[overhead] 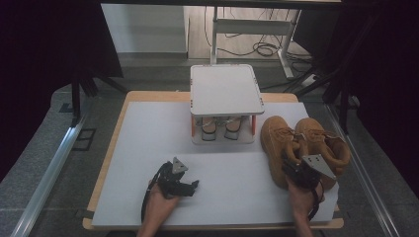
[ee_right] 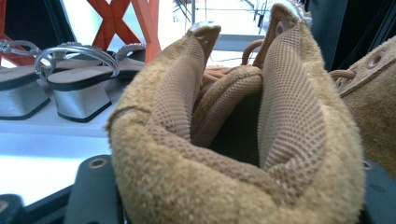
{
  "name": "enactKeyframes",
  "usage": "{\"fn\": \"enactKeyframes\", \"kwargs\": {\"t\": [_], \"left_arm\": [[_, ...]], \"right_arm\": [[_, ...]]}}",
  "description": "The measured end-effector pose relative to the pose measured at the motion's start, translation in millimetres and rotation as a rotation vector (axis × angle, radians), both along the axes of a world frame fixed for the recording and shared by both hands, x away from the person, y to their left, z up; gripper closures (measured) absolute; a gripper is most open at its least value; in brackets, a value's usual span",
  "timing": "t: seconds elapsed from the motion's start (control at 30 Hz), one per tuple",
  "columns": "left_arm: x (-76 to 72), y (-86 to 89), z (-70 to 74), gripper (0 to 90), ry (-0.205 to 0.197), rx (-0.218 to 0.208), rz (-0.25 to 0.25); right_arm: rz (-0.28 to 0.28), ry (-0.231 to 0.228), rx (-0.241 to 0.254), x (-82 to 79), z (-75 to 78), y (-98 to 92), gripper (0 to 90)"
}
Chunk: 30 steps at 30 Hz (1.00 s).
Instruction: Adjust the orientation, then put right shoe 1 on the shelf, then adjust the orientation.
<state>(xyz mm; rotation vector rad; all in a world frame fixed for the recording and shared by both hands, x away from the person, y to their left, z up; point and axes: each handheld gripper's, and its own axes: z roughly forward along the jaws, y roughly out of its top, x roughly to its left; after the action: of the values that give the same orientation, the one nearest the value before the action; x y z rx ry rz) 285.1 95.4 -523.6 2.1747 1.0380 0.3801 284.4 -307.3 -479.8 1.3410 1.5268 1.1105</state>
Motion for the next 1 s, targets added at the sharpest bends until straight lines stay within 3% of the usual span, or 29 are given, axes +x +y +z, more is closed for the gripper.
{"fn": "enactKeyframes", "kwargs": {"t": [0.33,1.0], "left_arm": [[0.0,0.0,0.0,13.0,0.0,0.0,0.0],[0.2,0.4,0.2,13.0,0.002,0.003,-0.003]], "right_arm": [[0.026,0.01,-0.047,-1.7,3.2,0.6,46.9],[0.067,0.018,-0.028,-11.4,24.4,-0.8,50.6]]}}
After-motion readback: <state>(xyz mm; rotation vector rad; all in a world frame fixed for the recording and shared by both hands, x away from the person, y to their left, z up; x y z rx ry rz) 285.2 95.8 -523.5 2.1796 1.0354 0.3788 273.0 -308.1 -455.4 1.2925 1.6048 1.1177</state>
